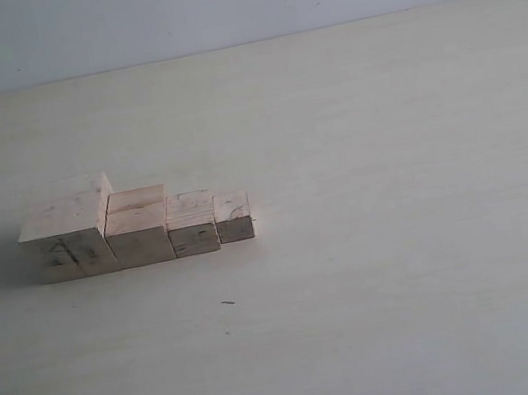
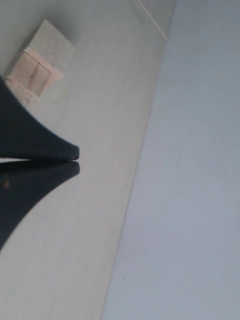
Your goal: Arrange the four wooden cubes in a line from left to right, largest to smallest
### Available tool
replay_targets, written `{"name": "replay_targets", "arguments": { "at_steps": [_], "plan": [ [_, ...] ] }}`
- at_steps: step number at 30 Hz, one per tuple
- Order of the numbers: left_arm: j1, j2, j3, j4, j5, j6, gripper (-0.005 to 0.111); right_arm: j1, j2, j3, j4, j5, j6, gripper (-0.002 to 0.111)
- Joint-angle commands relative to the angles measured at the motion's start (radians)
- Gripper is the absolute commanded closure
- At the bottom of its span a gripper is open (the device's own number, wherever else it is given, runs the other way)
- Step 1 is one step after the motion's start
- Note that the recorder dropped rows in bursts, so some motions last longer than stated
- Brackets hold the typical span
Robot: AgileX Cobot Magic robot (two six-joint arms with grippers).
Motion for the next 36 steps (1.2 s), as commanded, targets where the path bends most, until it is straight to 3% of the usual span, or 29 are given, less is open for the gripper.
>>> {"name": "replay_targets", "arguments": {
  "at_steps": [1, 4, 9, 14, 18, 28, 36],
  "plan": [
    [-0.006, -0.006, -0.001, 0.001, -0.004, -0.002, 0.107, -0.002, -0.014, -0.002, -0.064, 0.023, 0.004, 0.108],
    [-0.006, -0.006, -0.001, 0.001, -0.004, -0.002, 0.107, -0.062, -0.042, 0.009, -0.082, 0.044, 0.006, 0.108],
    [-0.006, -0.006, -0.001, 0.001, -0.004, -0.002, 0.107, -0.29, -0.156, 0.15, -0.082, 0.02, 0.073, 0.108],
    [-0.006, -0.006, -0.001, 0.001, -0.004, -0.002, 0.107, -0.515, -0.392, 0.432, -0.087, -0.18, 0.074, 0.108],
    [-0.006, -0.006, -0.001, 0.001, -0.004, -0.002, 0.107, -0.622, -0.615, 0.666, -0.089, -0.289, 0.027, 0.108],
    [-0.006, -0.006, -0.001, 0.001, -0.004, -0.002, 0.107, -0.641, -1.008, 1.005, -0.085, -0.307, -0.021, 0.108],
    [-0.006, -0.006, -0.001, 0.001, -0.004, -0.002, 0.107, -0.566, -1.116, 1.088, -0.078, -0.29, -0.021, 0.108]
  ]
}}
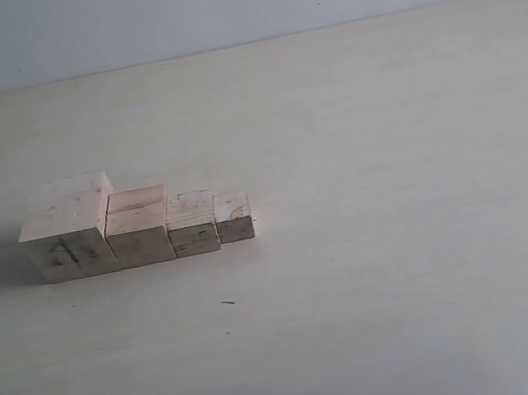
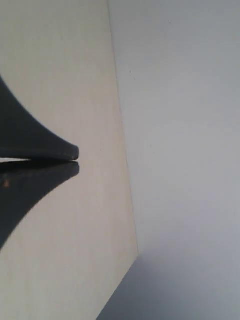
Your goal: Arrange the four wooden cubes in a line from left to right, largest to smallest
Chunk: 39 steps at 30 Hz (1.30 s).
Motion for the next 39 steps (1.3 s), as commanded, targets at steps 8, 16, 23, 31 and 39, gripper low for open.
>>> {"name": "replay_targets", "arguments": {
  "at_steps": [8, 16, 23, 31, 39],
  "plan": [
    [-0.006, -0.006, -0.001, 0.001, -0.004, -0.002, 0.107, 0.038, -0.014, 0.019, -0.009, 0.152, -0.009, 0.108],
    [-0.006, -0.006, -0.001, 0.001, -0.004, -0.002, 0.107, 0.038, -0.014, 0.019, -0.009, 0.15, -0.009, 0.108],
    [-0.006, -0.006, -0.001, 0.001, -0.004, -0.002, 0.107, 0.038, -0.014, 0.019, -0.009, 0.15, -0.009, 0.108],
    [-0.006, -0.006, -0.001, 0.001, -0.004, -0.002, 0.107, 0.038, -0.014, 0.019, -0.009, 0.149, -0.007, 0.108],
    [-0.006, -0.006, -0.001, 0.001, -0.004, -0.002, 0.107, 0.038, -0.014, 0.019, -0.009, 0.149, -0.007, 0.108]
  ]
}}
